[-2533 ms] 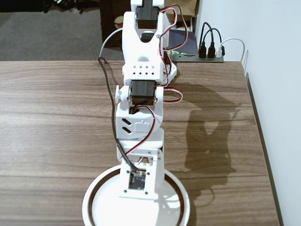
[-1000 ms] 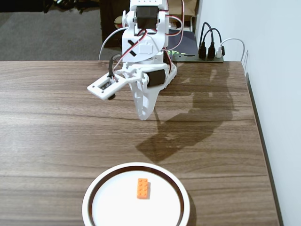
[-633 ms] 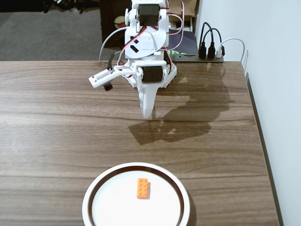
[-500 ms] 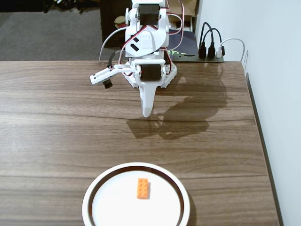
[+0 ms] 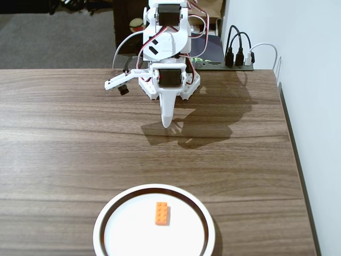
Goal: Grasp a lego block and put it on the plate.
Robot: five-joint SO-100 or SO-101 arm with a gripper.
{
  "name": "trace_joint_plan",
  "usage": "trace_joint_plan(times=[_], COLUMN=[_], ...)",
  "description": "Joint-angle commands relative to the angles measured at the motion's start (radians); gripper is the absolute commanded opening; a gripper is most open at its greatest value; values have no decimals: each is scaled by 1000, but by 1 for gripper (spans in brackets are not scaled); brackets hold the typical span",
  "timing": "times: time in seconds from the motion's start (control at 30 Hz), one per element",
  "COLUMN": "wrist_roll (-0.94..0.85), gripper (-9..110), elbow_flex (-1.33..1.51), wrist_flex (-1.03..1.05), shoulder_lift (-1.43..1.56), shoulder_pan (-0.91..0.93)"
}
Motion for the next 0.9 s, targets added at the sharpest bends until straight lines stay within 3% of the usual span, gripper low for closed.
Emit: trace_joint_plan(times=[0.0,0.87], wrist_roll=[12,28], gripper=[1,1], elbow_flex=[0,12], wrist_flex=[26,64], shoulder_lift=[35,107], shoulder_pan=[-2,6])
